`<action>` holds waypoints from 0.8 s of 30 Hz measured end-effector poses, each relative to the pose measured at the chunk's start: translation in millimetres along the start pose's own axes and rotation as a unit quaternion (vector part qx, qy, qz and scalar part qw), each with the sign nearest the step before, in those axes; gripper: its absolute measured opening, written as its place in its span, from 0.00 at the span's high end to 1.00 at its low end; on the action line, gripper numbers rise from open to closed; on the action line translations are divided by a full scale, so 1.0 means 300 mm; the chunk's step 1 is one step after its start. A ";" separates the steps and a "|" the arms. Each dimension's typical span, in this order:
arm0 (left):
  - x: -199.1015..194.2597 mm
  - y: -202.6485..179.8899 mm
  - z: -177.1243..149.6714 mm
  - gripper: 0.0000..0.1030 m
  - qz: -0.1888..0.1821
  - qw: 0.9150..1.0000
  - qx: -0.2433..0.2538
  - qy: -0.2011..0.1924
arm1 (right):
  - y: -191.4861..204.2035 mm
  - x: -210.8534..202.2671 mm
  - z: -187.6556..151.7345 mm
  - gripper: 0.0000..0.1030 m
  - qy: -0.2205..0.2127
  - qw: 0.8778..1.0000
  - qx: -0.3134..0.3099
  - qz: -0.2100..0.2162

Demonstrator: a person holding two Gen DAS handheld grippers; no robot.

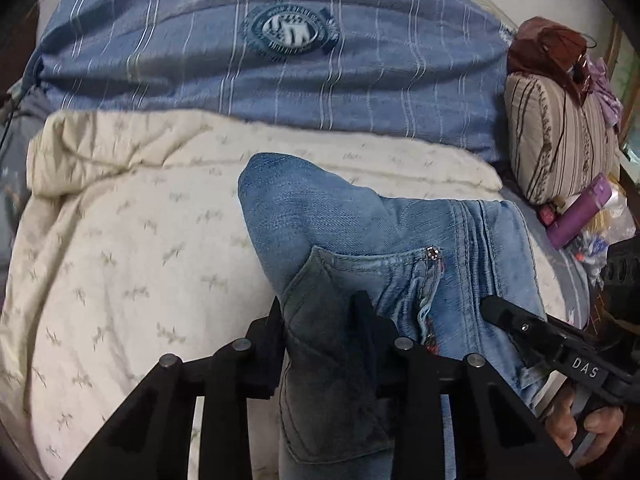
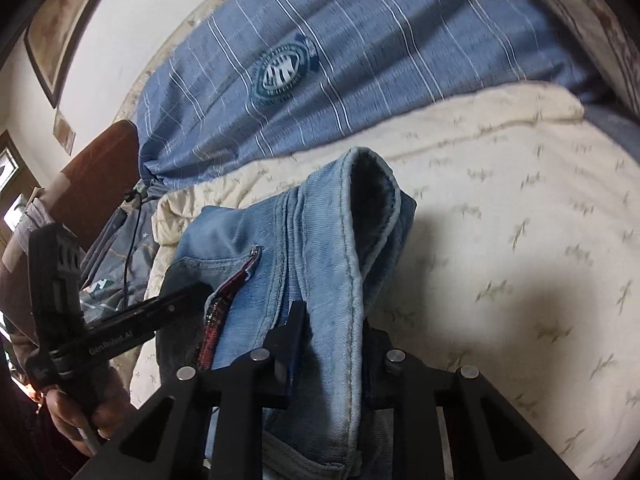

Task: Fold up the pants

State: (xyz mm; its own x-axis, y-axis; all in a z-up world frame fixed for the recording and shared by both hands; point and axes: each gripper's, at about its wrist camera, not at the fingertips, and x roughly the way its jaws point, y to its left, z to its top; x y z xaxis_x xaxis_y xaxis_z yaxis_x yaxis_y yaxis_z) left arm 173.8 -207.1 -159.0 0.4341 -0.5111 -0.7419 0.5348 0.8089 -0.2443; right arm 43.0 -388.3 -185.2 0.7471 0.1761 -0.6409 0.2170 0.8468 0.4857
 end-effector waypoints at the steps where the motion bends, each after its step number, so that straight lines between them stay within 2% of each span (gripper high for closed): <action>1: -0.001 -0.008 0.019 0.67 -0.002 1.000 0.002 -0.002 | -0.004 -0.009 0.020 0.78 -0.006 1.000 0.000 0.001; 7: 0.075 -0.082 0.167 0.67 0.006 1.000 0.020 -0.011 | -0.061 -0.003 0.211 0.78 -0.028 1.000 -0.006 -0.008; 10: 0.165 -0.098 0.212 0.67 0.011 1.000 0.020 0.004 | -0.105 0.043 0.284 0.78 -0.025 1.000 -0.002 -0.018; 12: 0.259 -0.096 0.234 0.66 0.031 0.999 0.020 0.021 | -0.157 0.098 0.322 0.78 -0.011 1.000 0.015 -0.017; 14: 0.321 -0.089 0.237 0.60 0.043 0.998 0.020 0.036 | -0.222 0.170 0.336 0.78 0.011 0.999 0.044 -0.017; 15: 0.349 -0.086 0.235 0.53 0.052 0.998 0.022 0.038 | -0.247 0.201 0.336 0.77 0.020 0.998 0.052 -0.024; 17: 0.364 -0.097 0.229 0.48 0.066 0.997 0.034 0.026 | -0.301 0.243 0.330 0.65 0.022 0.997 0.071 -0.014; 18: 0.363 -0.106 0.226 0.40 0.075 0.996 0.045 0.022 | -0.328 0.251 0.325 0.57 0.021 0.996 0.086 -0.004; 19: 0.360 -0.115 0.224 0.32 0.087 0.994 0.057 0.019 | -0.349 0.254 0.319 0.39 0.021 0.995 0.102 -0.001; 21: 0.329 -0.124 0.227 0.30 0.102 0.991 0.081 0.007 | -0.381 0.244 0.304 0.38 0.012 0.991 0.134 0.018; 24: 0.254 -0.112 0.226 0.25 0.115 0.989 0.089 -0.017 | -0.379 0.168 0.301 0.38 -0.016 0.989 0.145 0.033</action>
State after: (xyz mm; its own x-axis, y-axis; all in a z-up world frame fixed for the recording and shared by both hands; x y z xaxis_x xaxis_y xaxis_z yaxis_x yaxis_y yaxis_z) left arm 238.0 -292.8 -165.1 0.5810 -0.3313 -0.7435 0.5368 0.8425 0.0441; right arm 112.8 -520.9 -219.2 0.7844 0.2055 -0.5852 0.3351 0.6536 0.6786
